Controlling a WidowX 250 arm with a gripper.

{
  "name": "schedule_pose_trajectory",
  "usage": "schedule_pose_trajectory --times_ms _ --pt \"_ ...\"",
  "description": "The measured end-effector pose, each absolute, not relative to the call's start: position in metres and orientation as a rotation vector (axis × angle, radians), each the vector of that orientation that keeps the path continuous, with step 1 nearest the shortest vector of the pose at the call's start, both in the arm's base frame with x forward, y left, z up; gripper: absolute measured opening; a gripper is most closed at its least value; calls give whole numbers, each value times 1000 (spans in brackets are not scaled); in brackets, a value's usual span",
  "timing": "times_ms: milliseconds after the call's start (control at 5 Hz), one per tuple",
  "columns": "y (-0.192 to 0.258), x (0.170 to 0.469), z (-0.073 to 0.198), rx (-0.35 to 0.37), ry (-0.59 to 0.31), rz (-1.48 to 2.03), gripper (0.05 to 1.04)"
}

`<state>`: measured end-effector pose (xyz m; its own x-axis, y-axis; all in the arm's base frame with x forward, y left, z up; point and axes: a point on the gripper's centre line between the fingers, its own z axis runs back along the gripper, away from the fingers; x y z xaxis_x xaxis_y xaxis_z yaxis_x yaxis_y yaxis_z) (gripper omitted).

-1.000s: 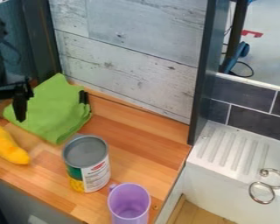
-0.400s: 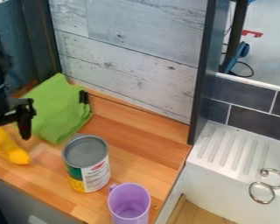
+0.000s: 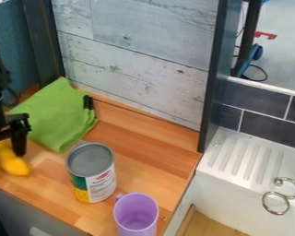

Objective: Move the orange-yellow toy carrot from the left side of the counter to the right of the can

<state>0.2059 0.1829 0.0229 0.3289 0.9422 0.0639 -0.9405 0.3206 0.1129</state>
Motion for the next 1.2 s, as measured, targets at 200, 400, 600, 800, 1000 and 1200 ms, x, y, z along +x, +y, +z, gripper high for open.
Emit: schedule_pose_trajectory --times_ms 200,400,600,800,1000,1200 --pt "185 206 18 124 14 1261 939" --pt "178 209 18 75 26 1262 656" --pt "173 217 52 91 -68 1214 459" --pt "148 228 83 132 -124 1129 387" --pt "119 264 113 158 -181 958 362" --pt "71 309 134 161 -229 708 358"
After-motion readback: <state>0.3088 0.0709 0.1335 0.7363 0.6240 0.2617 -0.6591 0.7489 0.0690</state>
